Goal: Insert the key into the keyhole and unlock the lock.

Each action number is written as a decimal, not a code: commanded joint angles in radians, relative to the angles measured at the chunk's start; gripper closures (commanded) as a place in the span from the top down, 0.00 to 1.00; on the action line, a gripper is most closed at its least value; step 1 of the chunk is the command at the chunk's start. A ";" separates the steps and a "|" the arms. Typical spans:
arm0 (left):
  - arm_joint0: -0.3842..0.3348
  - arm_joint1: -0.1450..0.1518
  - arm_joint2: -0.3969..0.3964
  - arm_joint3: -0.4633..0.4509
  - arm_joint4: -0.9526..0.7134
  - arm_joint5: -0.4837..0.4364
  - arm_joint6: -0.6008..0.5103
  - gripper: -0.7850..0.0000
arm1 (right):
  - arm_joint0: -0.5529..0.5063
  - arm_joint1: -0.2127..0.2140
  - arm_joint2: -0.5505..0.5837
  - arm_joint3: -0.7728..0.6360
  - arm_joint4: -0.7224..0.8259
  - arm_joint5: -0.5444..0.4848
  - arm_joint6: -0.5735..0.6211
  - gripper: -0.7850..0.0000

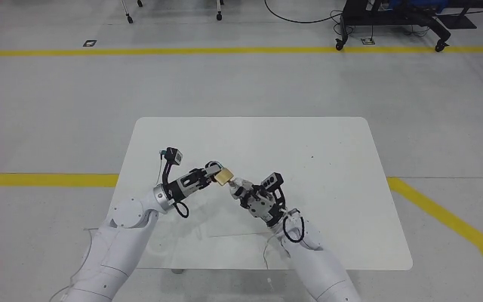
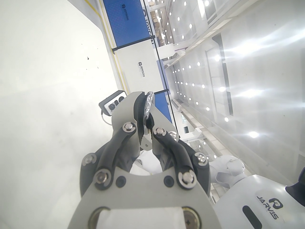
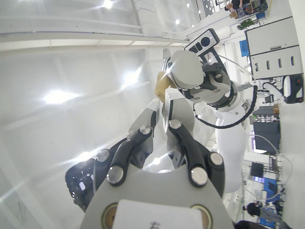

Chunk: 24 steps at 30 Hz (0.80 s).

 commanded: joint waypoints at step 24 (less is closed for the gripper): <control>0.008 0.001 0.009 0.003 0.031 0.014 0.022 0.00 | -0.035 -0.001 0.010 -0.036 -0.057 -0.117 -0.046 1.00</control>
